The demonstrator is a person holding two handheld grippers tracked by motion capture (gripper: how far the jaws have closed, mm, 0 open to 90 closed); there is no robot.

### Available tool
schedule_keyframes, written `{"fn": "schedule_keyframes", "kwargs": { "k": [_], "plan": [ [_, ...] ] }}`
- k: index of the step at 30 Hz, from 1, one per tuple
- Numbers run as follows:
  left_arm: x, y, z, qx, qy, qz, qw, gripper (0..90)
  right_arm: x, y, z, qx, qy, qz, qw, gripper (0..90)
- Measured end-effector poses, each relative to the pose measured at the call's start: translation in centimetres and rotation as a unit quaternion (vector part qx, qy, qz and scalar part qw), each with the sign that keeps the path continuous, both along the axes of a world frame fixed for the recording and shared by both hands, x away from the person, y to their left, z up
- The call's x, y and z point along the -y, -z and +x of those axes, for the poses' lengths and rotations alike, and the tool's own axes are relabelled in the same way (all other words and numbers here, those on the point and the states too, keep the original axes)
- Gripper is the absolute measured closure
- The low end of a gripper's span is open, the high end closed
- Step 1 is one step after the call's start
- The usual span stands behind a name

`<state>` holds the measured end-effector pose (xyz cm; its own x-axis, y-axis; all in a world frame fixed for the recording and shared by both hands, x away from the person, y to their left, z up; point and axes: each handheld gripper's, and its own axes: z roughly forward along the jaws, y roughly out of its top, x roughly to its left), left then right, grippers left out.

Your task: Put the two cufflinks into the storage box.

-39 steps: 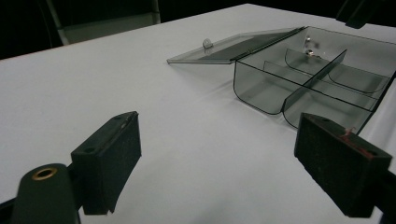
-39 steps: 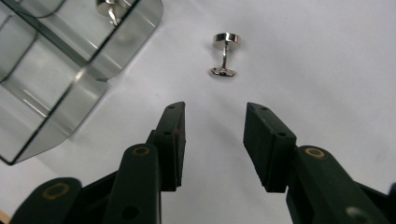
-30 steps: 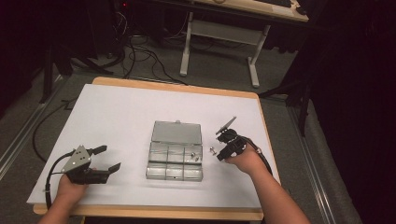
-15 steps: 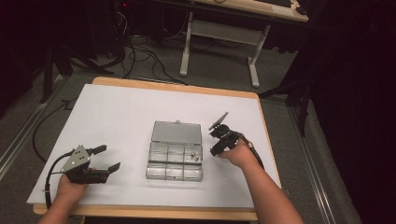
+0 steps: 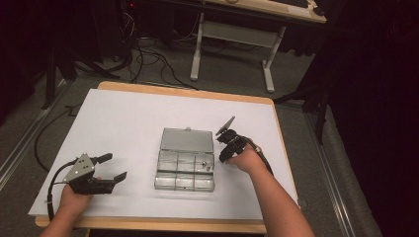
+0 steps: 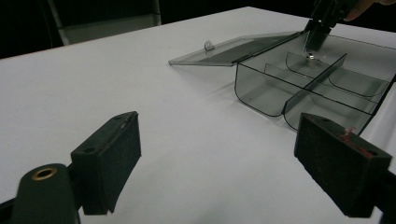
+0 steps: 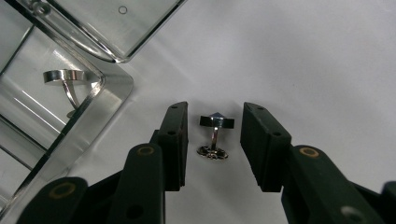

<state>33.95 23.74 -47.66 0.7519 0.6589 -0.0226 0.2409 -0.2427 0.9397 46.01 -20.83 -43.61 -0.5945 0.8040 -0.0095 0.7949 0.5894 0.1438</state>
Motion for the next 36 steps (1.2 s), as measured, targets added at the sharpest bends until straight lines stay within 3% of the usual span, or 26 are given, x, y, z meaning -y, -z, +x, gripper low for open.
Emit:
{"fn": "schedule_keyframes", "kwargs": {
  "k": [12, 36],
  "plan": [
    [0.02, 0.01, 0.01, -0.001, 0.0, 0.0, 1.0, 15.3, -0.3, 0.33, 0.01, -0.009, -0.001, -0.009, 0.9999, 66.1],
    [0.03, 0.01, 0.0, -0.002, 0.0, 0.0, 1.0, 15.3, -0.32, 0.33, -0.02, -0.001, -0.005, -0.009, 1.0, 73.8]
  ]
}}
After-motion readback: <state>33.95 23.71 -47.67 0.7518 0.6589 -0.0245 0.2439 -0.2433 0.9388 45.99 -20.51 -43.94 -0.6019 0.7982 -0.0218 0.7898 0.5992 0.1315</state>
